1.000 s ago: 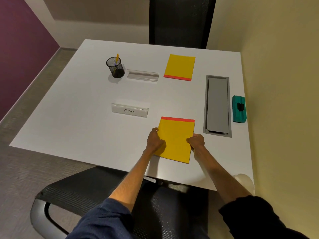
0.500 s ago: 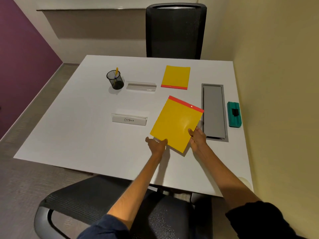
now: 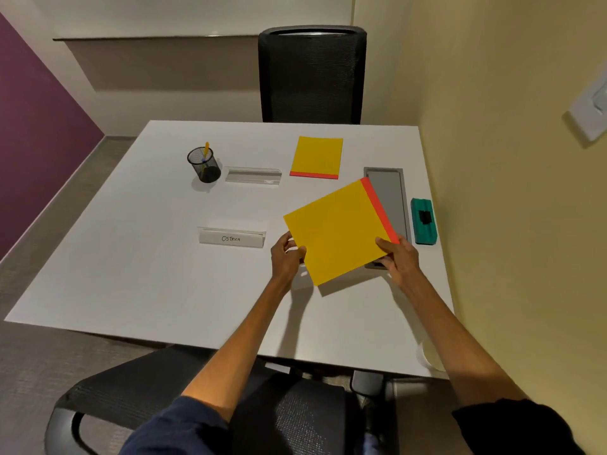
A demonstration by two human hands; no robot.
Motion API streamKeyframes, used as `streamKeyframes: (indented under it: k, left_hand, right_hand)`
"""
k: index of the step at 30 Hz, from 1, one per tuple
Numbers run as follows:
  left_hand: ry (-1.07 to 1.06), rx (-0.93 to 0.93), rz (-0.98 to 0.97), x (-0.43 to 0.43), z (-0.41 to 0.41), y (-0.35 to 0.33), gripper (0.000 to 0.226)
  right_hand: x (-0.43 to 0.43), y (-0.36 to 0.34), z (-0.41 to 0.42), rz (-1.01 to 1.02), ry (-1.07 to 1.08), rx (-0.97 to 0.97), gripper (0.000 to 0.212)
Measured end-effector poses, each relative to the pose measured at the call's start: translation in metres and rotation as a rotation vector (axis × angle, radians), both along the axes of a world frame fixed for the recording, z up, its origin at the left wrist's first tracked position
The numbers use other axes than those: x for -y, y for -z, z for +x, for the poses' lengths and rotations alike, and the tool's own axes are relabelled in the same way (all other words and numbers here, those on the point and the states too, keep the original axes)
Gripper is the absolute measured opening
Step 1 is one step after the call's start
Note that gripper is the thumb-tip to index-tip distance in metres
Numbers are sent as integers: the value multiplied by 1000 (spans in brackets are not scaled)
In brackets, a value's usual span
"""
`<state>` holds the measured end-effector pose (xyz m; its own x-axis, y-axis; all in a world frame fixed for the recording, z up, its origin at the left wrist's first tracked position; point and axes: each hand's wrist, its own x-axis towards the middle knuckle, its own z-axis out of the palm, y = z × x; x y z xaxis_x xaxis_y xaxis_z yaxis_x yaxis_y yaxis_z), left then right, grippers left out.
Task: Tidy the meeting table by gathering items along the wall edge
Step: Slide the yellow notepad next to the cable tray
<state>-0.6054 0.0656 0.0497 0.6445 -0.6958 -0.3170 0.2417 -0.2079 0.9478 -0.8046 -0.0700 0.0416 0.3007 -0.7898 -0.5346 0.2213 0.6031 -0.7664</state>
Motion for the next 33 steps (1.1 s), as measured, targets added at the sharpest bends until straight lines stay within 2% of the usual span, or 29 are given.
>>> streamKeyframes:
  k: [3,6,9,13,18,21,24,25,29,33]
  left_hand:
    - [45,40,28,8,-4,-2,46]
    - [100,101,55,17,-11,0,48]
    - [174,153,82,26,-17,4,52]
    - [327,196,144,40,-34,12,53]
    - [389,262,187,59,-74,25,46]
    - [444,309,224,68,-90,34,37]
    - [539,405,307,76,-102,43,18]
    - [581,438,343,79,-105,46,18]
    - [729,513,434,89,-117,53,53]
    - [842,583,510,93,-130,60,98]
  right_hand:
    - [2,-5,-14,-135,-3,-145,49]
    - [3,-3,-24,-299,-17,-453,53]
    - [0,0,-35,-376,-26,-715,51]
    - [-4,9,-55,-426,-136,-916,64]
    - [-2,28,-82,-492,-245,-1141,83]
    - [3,36,-96,-449,-332,-1251,96]
    - [2,44,-106,-406,-374,-1314,97]
    - [2,47,-108,-403,-382,-1339,96]
    - [-2,57,-115,-388,-417,-1427,94]
    - [-4,64,-119,-380,-455,-1479,86]
